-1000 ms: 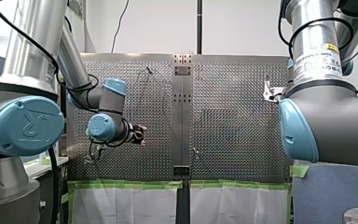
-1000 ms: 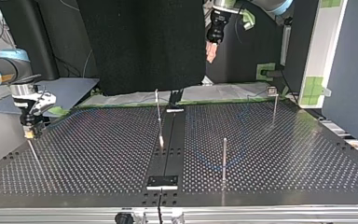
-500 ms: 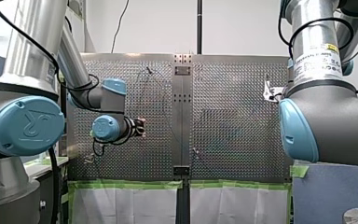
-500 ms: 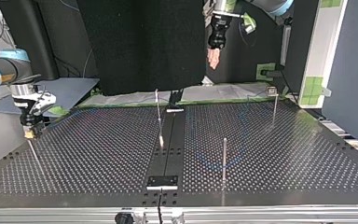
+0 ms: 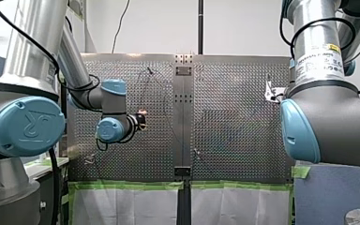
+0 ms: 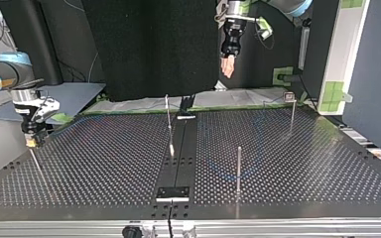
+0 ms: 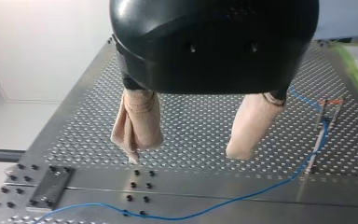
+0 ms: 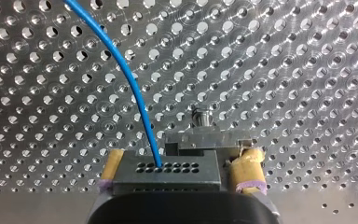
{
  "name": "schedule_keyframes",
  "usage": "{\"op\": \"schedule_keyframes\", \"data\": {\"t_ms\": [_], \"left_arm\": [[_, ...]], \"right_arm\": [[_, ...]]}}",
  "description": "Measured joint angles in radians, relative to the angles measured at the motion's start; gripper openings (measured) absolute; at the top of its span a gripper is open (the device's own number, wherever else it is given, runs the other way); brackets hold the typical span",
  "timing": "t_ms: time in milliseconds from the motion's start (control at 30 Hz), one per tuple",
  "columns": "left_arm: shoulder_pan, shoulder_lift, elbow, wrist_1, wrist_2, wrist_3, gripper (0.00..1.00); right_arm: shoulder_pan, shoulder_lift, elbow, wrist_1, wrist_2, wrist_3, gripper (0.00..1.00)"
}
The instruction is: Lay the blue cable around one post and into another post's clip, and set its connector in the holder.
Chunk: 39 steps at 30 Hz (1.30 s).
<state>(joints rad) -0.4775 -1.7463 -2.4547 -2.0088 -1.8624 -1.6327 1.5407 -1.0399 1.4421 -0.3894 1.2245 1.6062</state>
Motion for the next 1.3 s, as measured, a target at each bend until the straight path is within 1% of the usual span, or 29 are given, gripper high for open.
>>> {"op": "schedule_keyframes", "data": {"t_ms": [300,633,1300], "left_arm": [[0.004,0.000,0.000,0.010,0.002,0.002,1.00],[0.000,0.000,-0.001,-0.019,0.005,0.005,1.00],[0.000,0.000,-0.001,-0.021,0.006,0.005,1.00]], "right_arm": [[0.000,0.000,0.000,0.000,0.000,0.000,1.00],[0.000,0.000,0.000,0.000,0.000,0.000,1.00],[0.000,0.000,0.000,0.000,0.000,0.000,1.00]]}}
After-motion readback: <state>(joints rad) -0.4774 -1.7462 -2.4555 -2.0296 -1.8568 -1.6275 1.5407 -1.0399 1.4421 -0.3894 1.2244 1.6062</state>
